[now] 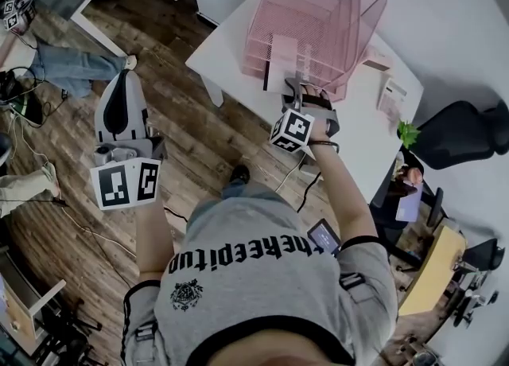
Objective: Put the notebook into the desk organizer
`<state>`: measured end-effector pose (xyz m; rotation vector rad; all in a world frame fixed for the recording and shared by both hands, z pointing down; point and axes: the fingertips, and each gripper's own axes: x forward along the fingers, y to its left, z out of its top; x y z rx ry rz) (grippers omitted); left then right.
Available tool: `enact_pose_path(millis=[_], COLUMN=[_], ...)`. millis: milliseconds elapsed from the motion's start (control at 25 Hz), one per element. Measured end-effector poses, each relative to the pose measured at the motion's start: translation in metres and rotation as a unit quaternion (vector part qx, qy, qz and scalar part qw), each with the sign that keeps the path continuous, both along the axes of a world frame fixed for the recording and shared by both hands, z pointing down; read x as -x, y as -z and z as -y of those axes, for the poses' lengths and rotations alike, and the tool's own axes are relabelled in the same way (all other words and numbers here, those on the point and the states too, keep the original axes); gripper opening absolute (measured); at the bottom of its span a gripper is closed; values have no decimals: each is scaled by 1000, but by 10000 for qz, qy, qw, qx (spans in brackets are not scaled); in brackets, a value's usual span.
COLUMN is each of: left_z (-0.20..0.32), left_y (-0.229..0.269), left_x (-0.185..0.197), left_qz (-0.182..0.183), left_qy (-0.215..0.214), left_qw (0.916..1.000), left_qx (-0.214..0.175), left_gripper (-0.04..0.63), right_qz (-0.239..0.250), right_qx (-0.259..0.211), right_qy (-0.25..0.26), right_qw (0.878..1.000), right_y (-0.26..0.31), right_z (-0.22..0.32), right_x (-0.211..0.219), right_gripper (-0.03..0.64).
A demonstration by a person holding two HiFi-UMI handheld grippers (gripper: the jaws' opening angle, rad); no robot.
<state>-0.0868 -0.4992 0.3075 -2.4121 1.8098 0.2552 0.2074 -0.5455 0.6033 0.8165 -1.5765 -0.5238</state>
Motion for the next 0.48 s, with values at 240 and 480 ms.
enact_pose_path(millis=[240,480], left_z=[1,4], left_y=[-1,-1], left_x=[3,-1], left_qz=[-18,-27], left_qy=[35,-11], left_qw=[10000,10000], left_qx=[8,17], left_gripper=[3,3], right_qz=[450,761], right_qx=[337,481], right_qy=[65,261], right_qw=[9984,9956], right_y=[-2,7], right_z=[-10,-17], right_x=[10,22], right_gripper=[137,137])
